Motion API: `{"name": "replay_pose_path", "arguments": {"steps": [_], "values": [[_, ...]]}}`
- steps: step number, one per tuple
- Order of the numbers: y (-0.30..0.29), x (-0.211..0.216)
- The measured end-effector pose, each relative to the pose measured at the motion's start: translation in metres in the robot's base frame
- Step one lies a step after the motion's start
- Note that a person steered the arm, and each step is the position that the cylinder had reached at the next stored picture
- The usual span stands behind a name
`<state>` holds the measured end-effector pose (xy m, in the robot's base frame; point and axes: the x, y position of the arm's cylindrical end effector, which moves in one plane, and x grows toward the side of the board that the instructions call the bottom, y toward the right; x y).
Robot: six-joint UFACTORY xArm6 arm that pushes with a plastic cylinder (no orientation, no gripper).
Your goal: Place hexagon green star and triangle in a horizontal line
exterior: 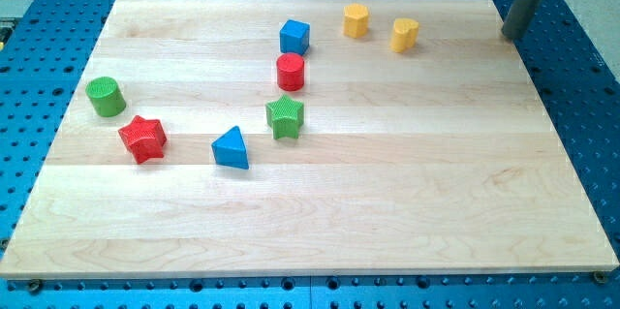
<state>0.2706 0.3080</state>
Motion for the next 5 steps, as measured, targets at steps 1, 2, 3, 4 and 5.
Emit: {"name": "replay_pose_path", "arguments": {"steps": [1,2,3,4,5], "values": [[0.000,0.003],[-0.003,0.000],[-0.022,-0.003],[-0.042,-0.044],[-0.074,-0.079]]}}
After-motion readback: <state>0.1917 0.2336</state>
